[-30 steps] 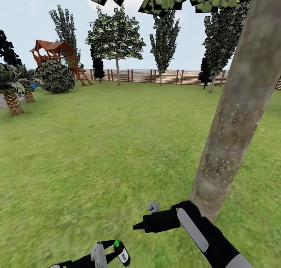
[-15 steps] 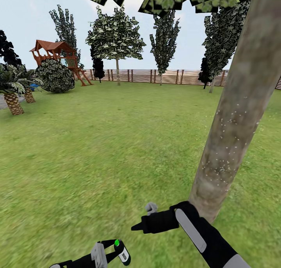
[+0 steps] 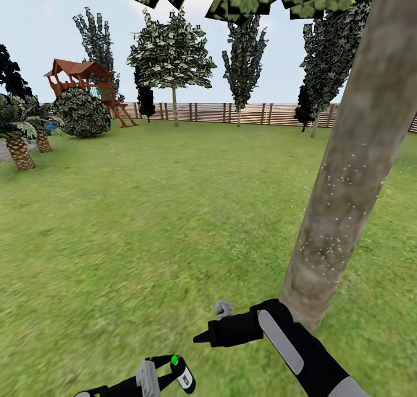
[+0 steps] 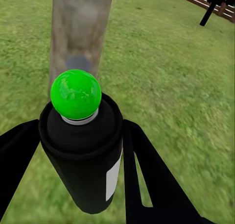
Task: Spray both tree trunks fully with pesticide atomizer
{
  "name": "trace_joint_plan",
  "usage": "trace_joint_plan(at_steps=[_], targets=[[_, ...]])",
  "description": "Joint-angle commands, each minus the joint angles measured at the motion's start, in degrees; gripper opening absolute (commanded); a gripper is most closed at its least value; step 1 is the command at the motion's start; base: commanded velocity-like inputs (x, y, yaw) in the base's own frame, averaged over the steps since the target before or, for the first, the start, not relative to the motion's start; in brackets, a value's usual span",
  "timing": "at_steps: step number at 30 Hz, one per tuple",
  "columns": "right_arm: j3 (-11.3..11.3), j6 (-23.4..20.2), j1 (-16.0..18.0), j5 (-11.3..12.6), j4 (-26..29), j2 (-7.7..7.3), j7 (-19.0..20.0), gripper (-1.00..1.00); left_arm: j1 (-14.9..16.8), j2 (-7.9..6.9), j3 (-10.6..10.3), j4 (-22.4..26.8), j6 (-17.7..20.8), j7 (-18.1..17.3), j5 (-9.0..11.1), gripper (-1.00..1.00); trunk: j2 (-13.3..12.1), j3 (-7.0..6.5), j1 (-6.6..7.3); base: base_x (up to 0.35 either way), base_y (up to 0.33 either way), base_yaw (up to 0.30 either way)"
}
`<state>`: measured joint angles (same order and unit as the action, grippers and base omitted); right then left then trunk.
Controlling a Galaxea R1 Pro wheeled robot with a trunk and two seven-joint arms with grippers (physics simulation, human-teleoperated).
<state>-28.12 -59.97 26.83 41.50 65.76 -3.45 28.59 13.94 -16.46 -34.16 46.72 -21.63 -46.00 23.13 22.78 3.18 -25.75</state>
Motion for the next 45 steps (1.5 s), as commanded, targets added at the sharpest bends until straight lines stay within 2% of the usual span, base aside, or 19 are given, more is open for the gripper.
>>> trace_joint_plan(at_steps=[1,6,12,22,28,33,45], targets=[[-0.07,-0.03,0.07,-0.54,0.02,-0.01,0.53,-1.0,0.07,-0.07,-0.29,0.01,-0.26,0.03,0.42,-1.0,0.13,0.13,-0.04,0.0,0.0,0.0],[-0.1,-0.03,0.07,-0.58,-0.06,0.42,0.38,-1.0,0.04,-0.07,-0.69,0.11,-0.26,0.03,0.42,-1.0,0.13,0.13,-0.04,0.0,0.0,0.0],[-0.06,-0.03,-0.01,-0.53,-0.5,1.85,-2.56,-1.0,0.04,-0.07,-1.03,0.46,-0.26,0.03,0.42,-1.0,0.13,0.13,-0.04,0.0,0.0,0.0],[-0.03,-0.03,-0.02,-0.54,-1.5,2.12,-3.12,-1.0,-0.56,-0.13,-1.09,1.92,-0.26,0.03,0.42,-1.0,0.13,0.13,-0.04,0.0,0.0,0.0],[0.0,-0.03,-0.02,-0.61,-3.66,3.27,-3.37,-1.0,-0.66,-0.15,-1.09,2.56,-0.26,0.03,0.42,-1.0,0.13,0.13,-0.04,0.0,0.0,0.0],[-0.02,-0.03,-0.02,-0.61,-4.35,3.74,-4.66,-1.0,-0.82,-0.15,-1.1,2.78,-0.26,0.03,0.42,-1.0,0.13,0.13,-0.04,0.0,0.0,0.0],[-0.04,-0.03,-0.02,-0.63,-6.38,4.52,-4.95,-1.0,-1.18,-0.15,-1.09,3.67,-0.26,0.03,0.42,-1.0,0.13,0.13,-0.04,0.0,0.0,0.0]])
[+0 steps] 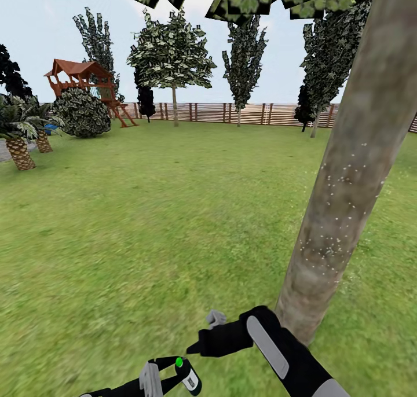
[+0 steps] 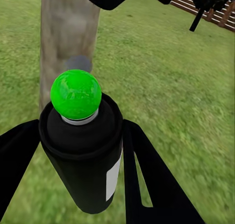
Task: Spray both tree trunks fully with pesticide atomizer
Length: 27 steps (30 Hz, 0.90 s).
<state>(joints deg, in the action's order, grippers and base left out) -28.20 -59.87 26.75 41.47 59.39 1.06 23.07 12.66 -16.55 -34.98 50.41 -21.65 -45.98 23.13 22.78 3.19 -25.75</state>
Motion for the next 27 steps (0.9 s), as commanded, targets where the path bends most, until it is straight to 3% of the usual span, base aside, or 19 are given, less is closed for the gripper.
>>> trace_joint_plan(at_steps=[1,12,16,27], targets=[[0.06,-0.13,0.06,-0.62,-0.16,0.2,0.57,-1.0,0.09,-0.07,-0.27,0.0,-0.23,0.01,0.42,-1.0,0.13,0.13,-0.04,0.0,0.0,0.0],[0.07,-0.13,0.06,-0.77,-0.49,0.78,0.48,-1.0,0.06,-0.07,-0.3,0.11,-0.23,0.01,0.42,-1.0,0.13,0.13,-0.04,0.0,0.0,0.0],[0.07,-0.13,0.06,-0.72,-0.51,0.91,-1.33,-1.0,0.02,-0.13,-0.29,0.38,-0.23,0.01,0.42,-1.0,0.13,0.13,-0.04,0.0,0.0,0.0],[0.07,-0.13,0.06,-0.67,-2.76,2.51,-2.22,-1.0,-1.05,-0.15,-0.26,1.52,-0.23,0.0,0.42,-1.0,0.13,0.13,-0.04,0.0,0.0,0.0]])
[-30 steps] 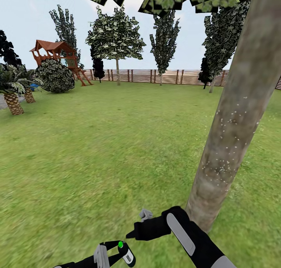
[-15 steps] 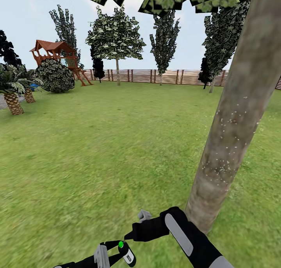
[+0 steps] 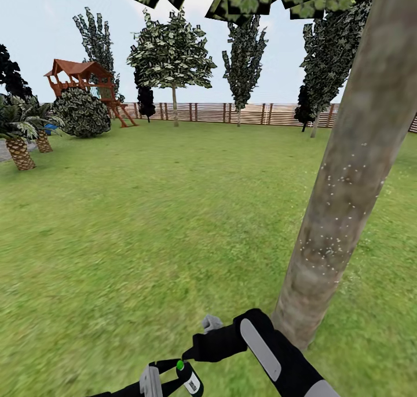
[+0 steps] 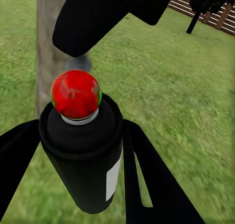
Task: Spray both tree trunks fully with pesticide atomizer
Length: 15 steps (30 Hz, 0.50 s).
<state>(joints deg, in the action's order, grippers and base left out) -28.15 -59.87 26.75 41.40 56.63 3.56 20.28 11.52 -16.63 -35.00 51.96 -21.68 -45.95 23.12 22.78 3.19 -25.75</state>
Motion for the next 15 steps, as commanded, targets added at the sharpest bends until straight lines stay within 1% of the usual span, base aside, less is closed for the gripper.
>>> trace_joint_plan(at_steps=[1,10,15], targets=[[0.03,-0.13,0.06,-0.61,-0.03,0.06,0.56,-1.0,0.09,-0.06,-0.25,-0.02,-0.21,-0.03,0.44,-1.0,0.13,0.13,-0.04,0.0,0.0,0.0],[-0.05,-0.13,0.06,-0.63,-0.12,0.21,0.55,-1.0,0.09,-0.06,-0.25,-0.02,-0.21,-0.02,0.44,-1.0,0.13,0.13,-0.04,0.0,0.0,0.0],[0.34,-0.13,0.06,-0.42,0.09,-0.07,0.65,-1.0,0.09,0.01,-0.25,-0.18,-0.15,-0.02,0.44,-1.0,0.13,0.13,-0.04,0.0,0.0,0.0]])
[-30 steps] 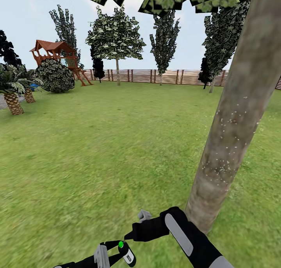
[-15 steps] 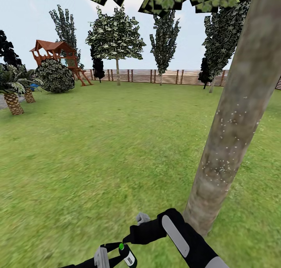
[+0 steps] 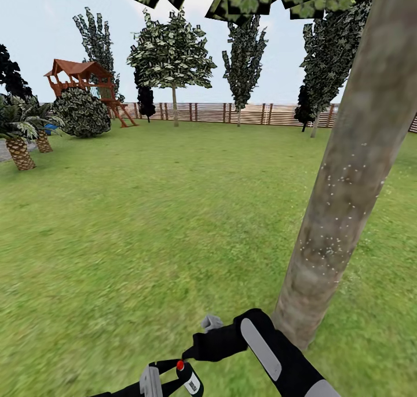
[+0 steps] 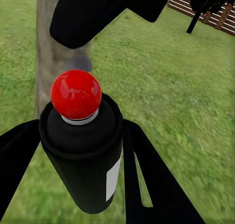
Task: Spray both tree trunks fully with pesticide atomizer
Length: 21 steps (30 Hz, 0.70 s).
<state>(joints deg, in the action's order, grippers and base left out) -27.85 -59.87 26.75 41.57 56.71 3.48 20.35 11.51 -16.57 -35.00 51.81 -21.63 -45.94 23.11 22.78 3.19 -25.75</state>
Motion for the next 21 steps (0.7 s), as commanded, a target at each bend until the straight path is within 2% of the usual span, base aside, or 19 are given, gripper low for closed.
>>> trace_joint_plan(at_steps=[1,4,7,11,14,17,21], targets=[[0.46,-0.13,0.03,-0.57,0.18,-0.09,0.6,-1.0,0.09,-0.06,-0.25,-0.07,-0.19,-0.03,0.46,-1.0,0.13,0.13,-0.04,0.0,0.0,0.0],[3.23,-0.13,-0.02,-0.54,0.79,-0.36,0.68,-1.0,0.09,-0.05,-0.25,-0.17,-0.16,-0.03,0.52,-1.0,0.13,0.13,-0.04,0.0,0.0,0.0],[4.63,-0.13,-0.2,-0.59,3.17,-0.79,0.68,-1.0,0.09,-0.03,-0.21,-0.31,-0.1,0.37,0.53,-1.0,0.13,0.13,-0.04,0.0,0.0,0.0],[7.31,-0.13,-0.56,-1.01,10.39,-2.4,0.6,-1.0,0.09,-0.03,-0.17,-0.57,-0.02,1.32,0.56,-1.0,0.13,0.13,-0.04,0.0,0.0,0.0],[9.94,-0.13,-0.64,-0.97,12.99,-3.41,0.62,-1.0,0.09,-0.02,-0.16,-0.63,0.0,1.51,0.6,-1.0,0.13,0.13,-0.04,0.0,0.0,0.0],[10.89,-0.13,-0.71,-0.74,15.85,-5.18,0.81,-1.0,0.09,-0.01,-0.16,-0.72,0.07,1.62,0.66,-1.0,0.13,0.13,-0.04,0.0,0.0,0.0],[11.13,-0.13,-0.73,-0.63,16.68,-5.88,0.97,-1.0,0.09,-0.02,-0.16,-0.74,0.07,1.64,0.7,-1.0,0.13,0.13,-0.04,0.0,0.0,0.0]])
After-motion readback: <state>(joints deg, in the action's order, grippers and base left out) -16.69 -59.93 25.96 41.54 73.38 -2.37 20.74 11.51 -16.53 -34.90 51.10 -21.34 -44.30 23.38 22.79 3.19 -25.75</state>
